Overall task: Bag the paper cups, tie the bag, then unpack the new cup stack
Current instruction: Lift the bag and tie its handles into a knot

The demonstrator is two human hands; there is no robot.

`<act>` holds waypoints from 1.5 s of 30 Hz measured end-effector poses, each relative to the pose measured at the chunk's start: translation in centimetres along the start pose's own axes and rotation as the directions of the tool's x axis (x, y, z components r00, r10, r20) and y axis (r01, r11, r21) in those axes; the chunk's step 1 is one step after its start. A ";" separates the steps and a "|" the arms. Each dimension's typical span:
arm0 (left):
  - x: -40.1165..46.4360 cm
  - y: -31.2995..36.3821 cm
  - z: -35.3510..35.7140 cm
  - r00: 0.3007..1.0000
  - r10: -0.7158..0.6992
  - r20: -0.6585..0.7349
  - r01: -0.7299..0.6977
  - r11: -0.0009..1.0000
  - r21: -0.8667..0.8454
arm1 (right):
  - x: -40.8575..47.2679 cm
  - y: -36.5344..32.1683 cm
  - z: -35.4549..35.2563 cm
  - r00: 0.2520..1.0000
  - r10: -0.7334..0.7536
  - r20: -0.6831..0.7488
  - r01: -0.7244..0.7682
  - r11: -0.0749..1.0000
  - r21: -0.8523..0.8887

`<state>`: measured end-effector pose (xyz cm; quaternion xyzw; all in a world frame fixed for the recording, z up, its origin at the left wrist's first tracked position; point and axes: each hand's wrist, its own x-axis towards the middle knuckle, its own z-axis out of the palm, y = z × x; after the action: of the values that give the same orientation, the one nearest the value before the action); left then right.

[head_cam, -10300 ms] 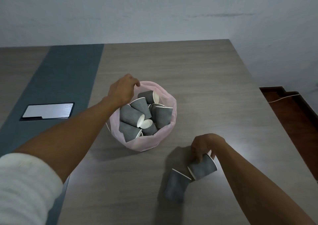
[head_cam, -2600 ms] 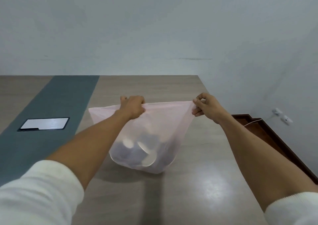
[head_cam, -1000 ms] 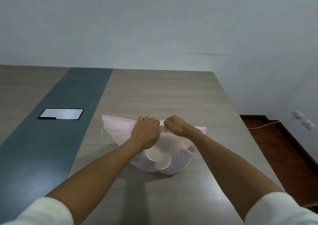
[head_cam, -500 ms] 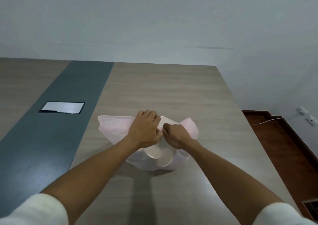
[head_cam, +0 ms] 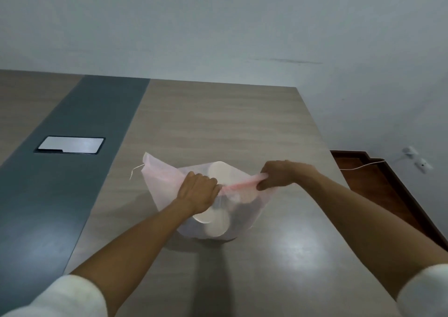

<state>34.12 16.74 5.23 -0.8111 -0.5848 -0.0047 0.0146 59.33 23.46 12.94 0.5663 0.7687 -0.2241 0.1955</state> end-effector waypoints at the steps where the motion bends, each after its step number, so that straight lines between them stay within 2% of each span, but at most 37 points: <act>1: 0.3 0.4 0.3 1.000 -0.006 0.028 0.006 1.000 0.008 | -0.2 0.5 0.5 0.999 -0.029 -0.029 0.035 0.971 0.237; 2: 0.6 1.0 0.5 0.999 -0.008 0.045 0.008 1.000 0.015 | -0.5 0.6 1.1 0.996 -0.051 -0.071 0.079 0.877 0.474; 4: 1.0 2.1 0.7 0.997 -0.022 0.079 0.021 1.000 0.008 | -1.0 -0.4 2.7 0.984 -0.093 -0.152 0.178 0.544 0.820; 5: 1.2 2.6 0.8 0.995 -0.023 0.099 0.024 1.000 -0.008 | -0.9 -1.1 3.6 0.977 -0.095 -0.190 0.212 0.378 0.901; 7: 1.6 3.0 1.0 0.990 -0.018 0.139 0.023 0.999 -0.037 | -0.3 -2.8 5.2 0.970 -0.054 -0.236 0.241 0.127 0.962; 8: 1.6 3.0 1.1 0.990 -0.021 0.141 0.028 0.999 -0.046 | 0.0 -3.6 5.7 0.968 -0.022 -0.251 0.252 0.047 0.967; 9: 1.6 2.9 1.3 0.991 -0.029 0.131 0.036 0.998 -0.052 | 0.3 -4.1 6.0 0.963 0.006 -0.270 0.270 0.011 0.963; 10: 1.6 2.9 1.5 0.993 -0.033 0.117 0.040 0.997 -0.059 | 0.6 -4.6 6.2 0.957 0.034 -0.287 0.285 0.042 0.958; 11: 1.5 2.9 1.7 0.995 -0.030 0.100 0.037 0.997 -0.074 | 0.9 -5.0 6.3 0.951 0.060 -0.303 0.288 0.182 0.940; 12: 1.4 2.9 1.9 0.996 -0.019 0.082 0.027 0.995 -0.094 | 1.3 -5.3 6.6 0.940 0.081 -0.331 0.264 0.440 0.858; 13: 1.2 2.9 2.1 0.997 -0.005 0.079 0.014 0.994 -0.113 | 1.8 -5.7 7.1 0.920 0.088 -0.381 0.212 0.707 0.674; 14: 1.1 2.8 2.1 0.996 0.010 0.084 0.000 0.993 -0.121 | 2.0 -6.2 7.6 0.891 0.056 -0.451 0.171 0.877 0.448; 15: 1.0 2.7 2.0 0.996 0.026 0.091 -0.015 0.993 -0.117 | 2.2 -6.6 8.1 0.860 0.008 -0.510 0.156 0.947 0.279; 16: 0.9 2.4 1.9 0.995 0.041 0.094 -0.031 0.994 -0.105 | 2.5 -6.9 8.7 0.842 -0.017 -0.539 0.139 0.972 0.187; 19: 0.4 0.1 1.1 0.989 0.096 0.115 -0.093 0.995 -0.029 | 3.6 -7.6 9.6 0.821 0.039 -0.570 0.009 0.997 0.081; 23: -1.2 -4.8 -1.4 0.967 0.166 0.192 -0.207 0.954 0.218 | 4.1 -8.5 9.2 0.801 0.051 -0.597 -0.075 0.997 -0.015; 26: -2.0 -8.0 -3.8 0.955 0.103 0.278 -0.197 0.922 0.334 | 4.2 -8.6 9.3 0.796 0.094 -0.597 -0.128 0.992 -0.014; 29: -2.2 -9.8 -5.8 0.942 0.019 0.335 -0.135 0.936 0.326 | 4.3 -8.9 9.8 0.808 0.144 -0.571 -0.176 0.984 0.000; 31: -2.0 -9.8 -6.7 0.920 -0.002 0.392 -0.071 0.982 0.172 | 4.4 -9.5 9.9 0.810 0.185 -0.557 -0.209 0.978 0.020; 33: -1.5 -9.1 -7.1 0.916 0.046 0.399 0.007 0.992 -0.129 | 4.6 -10.3 10.0 0.808 0.208 -0.551 -0.236 0.972 0.022; 34: -1.2 -8.7 -7.2 0.927 0.088 0.366 0.029 0.953 -0.301 | 4.7 -10.8 10.0 0.807 0.222 -0.547 -0.251 0.968 0.023; 36: -0.8 -6.9 -7.1 0.939 0.133 0.316 0.090 0.793 -0.603 | 4.9 -11.7 9.9 0.802 0.252 -0.541 -0.276 0.960 0.038; 38: -0.5 -4.5 -6.5 0.945 0.097 0.313 0.211 0.550 -0.808 | 5.1 -12.3 10.0 0.817 0.247 -0.521 -0.293 0.956 -0.006; 40: -0.3 -2.2 -5.4 0.961 0.007 0.277 0.259 0.328 -0.908 | 5.3 -12.4 10.5 0.826 0.207 -0.524 -0.290 0.953 -0.082; 42: 0.0 -0.6 -4.2 0.968 -0.075 0.241 0.250 0.156 -0.956 | 5.2 -11.8 10.9 0.823 0.164 -0.544 -0.254 0.963 -0.094; 43: 0.1 -0.1 -3.7 0.967 -0.118 0.225 0.239 0.126 -0.963 | 5.1 -11.4 11.0 0.819 0.141 -0.557 -0.224 0.971 -0.084; 44: 0.2 0.1 -3.2 0.967 -0.169 0.190 0.219 0.171 -0.961 | 5.0 -11.0 10.9 0.814 0.128 -0.566 -0.191 0.980 -0.053; 45: 0.3 0.3 -2.8 0.968 -0.218 0.126 0.186 0.283 -0.941 | 4.8 -10.5 10.6 0.805 0.135 -0.578 -0.158 0.987 0.011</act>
<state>34.52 16.86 8.01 -0.5844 -0.5677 -0.3587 -0.4556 48.37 18.50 2.84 0.6612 0.7499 -0.0119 -0.0190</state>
